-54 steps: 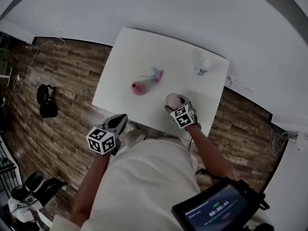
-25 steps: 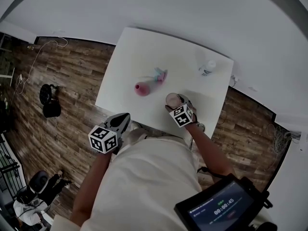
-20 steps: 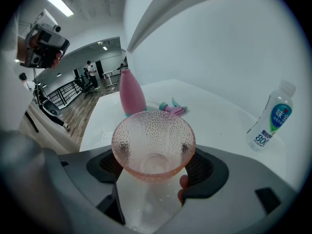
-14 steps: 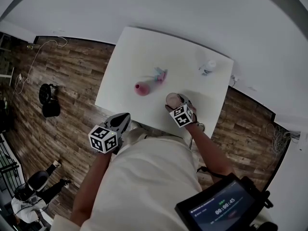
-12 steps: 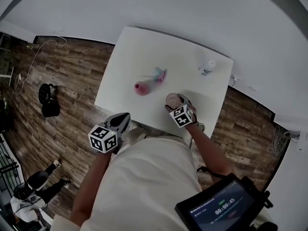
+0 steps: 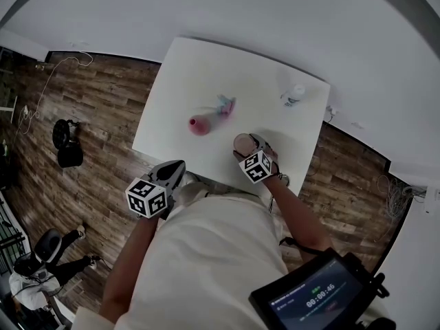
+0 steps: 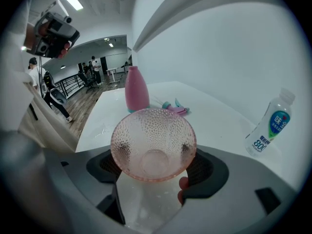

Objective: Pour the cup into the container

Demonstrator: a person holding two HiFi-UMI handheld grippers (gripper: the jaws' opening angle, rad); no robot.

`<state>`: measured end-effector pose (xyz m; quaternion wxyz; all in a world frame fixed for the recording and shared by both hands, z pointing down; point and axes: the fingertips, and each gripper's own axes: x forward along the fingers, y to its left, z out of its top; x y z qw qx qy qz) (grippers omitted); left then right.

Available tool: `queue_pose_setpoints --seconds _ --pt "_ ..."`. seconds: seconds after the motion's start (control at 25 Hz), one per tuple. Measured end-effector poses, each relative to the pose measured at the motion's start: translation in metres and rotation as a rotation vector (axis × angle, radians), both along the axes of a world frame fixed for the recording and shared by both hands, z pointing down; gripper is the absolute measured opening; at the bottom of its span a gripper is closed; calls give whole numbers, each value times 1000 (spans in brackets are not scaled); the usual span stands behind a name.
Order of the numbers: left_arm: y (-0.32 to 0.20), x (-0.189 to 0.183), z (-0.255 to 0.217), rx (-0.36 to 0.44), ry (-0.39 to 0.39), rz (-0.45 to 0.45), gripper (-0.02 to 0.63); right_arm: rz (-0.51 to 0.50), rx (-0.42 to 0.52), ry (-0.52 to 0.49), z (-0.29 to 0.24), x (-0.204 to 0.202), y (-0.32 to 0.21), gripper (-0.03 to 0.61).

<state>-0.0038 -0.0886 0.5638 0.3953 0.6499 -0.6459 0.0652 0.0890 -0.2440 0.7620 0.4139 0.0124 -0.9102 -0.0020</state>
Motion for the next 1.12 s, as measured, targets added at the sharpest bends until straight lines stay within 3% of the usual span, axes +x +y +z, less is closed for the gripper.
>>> queue_pose_setpoints --seconds 0.44,0.72,0.92,1.12 --pt "-1 3 4 0 -1 -4 9 17 -36 12 8 -1 -1 373" --pt "4 6 -3 12 -9 -5 9 7 -47 88 12 1 1 374" --pt "9 12 -8 26 -10 -4 9 45 -83 72 9 -3 11 444" --pt "17 20 -12 36 -14 -8 9 107 -43 34 -7 3 10 451"
